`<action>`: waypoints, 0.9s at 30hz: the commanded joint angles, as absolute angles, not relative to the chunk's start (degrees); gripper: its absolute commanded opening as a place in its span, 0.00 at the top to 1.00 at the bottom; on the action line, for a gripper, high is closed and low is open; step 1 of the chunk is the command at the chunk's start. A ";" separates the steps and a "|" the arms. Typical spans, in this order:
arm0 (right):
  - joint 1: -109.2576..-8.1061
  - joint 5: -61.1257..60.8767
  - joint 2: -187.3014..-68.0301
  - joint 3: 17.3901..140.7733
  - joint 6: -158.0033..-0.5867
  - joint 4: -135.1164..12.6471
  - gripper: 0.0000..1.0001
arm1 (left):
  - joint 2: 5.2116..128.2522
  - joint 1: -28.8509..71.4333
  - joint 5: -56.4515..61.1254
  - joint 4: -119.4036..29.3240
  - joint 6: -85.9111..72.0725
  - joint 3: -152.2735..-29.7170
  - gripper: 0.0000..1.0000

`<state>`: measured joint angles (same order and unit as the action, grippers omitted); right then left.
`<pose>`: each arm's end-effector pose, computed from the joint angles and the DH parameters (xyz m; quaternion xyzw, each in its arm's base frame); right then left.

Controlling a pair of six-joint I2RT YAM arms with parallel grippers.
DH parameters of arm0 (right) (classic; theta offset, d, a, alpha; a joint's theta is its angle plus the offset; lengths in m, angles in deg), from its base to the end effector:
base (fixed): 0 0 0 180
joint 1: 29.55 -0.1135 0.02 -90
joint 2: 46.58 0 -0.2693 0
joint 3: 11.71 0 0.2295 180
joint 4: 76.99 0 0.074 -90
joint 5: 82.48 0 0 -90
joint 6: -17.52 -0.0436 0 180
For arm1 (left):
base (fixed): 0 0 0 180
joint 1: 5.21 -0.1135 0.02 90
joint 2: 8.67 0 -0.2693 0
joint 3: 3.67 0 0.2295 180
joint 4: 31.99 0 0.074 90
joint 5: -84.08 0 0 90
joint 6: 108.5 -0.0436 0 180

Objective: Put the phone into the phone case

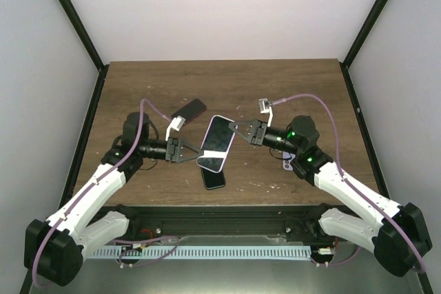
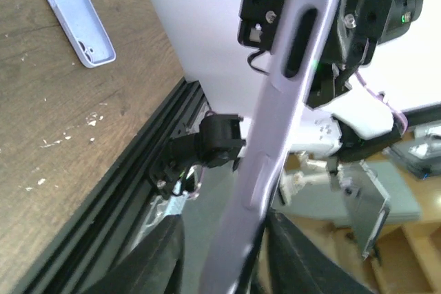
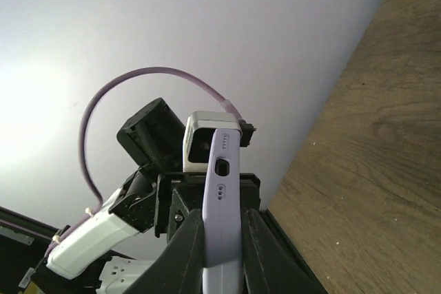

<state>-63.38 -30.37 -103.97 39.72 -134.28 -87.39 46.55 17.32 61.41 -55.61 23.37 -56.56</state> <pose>0.1605 0.1398 0.3249 -0.0760 0.6809 0.6625 0.3028 0.1484 -0.1051 0.2856 0.1713 0.7450 -0.6329 0.1230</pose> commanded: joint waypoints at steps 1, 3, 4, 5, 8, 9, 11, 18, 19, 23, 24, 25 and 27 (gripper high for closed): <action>-62.62 -27.94 -102.48 40.57 -135.66 -93.40 0.99 | 47.13 17.20 61.89 -56.32 22.01 -56.30 0.77; -62.60 -27.95 -102.48 40.82 -134.41 -91.95 0.99 | 47.37 17.21 59.84 -60.37 18.84 -57.72 0.92; -62.56 -27.91 -102.53 41.07 -133.51 -90.70 0.99 | 47.54 17.20 58.89 -62.70 17.42 -58.43 0.96; -62.52 -27.87 -102.57 41.33 -132.84 -89.13 0.99 | 47.62 17.20 58.21 -64.15 16.61 -58.88 0.98; -62.43 -29.94 -103.41 41.17 -132.85 -88.22 0.91 | 47.23 17.20 59.09 -61.54 18.71 -58.56 0.99; -62.45 -32.05 -104.36 41.34 -133.22 -88.87 0.85 | 46.87 17.20 59.22 -60.06 19.82 -58.14 0.99; -62.65 -35.45 -105.81 41.16 -134.59 -89.93 0.78 | 46.25 17.20 59.10 -57.60 21.64 -57.86 0.99; -62.97 -39.48 -108.53 37.72 -137.61 -90.83 0.62 | 46.90 17.20 57.43 -52.20 24.57 -58.11 0.98; -63.12 -40.11 -109.09 37.54 -138.08 -91.39 0.61 | 47.45 17.20 57.37 -51.80 24.69 -58.22 0.98; -64.58 -40.15 -110.82 38.03 -138.39 -91.05 0.69 | 49.41 17.20 57.13 -51.29 24.89 -58.98 0.97; -64.76 -39.93 -111.04 38.32 -138.40 -90.50 0.74 | 49.62 17.23 57.21 -49.85 26.32 -58.68 0.96; -64.87 -39.87 -111.43 38.62 -138.39 -90.08 0.80 | 49.62 17.25 57.37 -47.49 28.02 -58.40 0.96; -64.86 -39.60 -111.57 38.97 -138.35 -90.07 0.87 | 49.52 17.21 56.76 -45.89 28.88 -58.63 0.95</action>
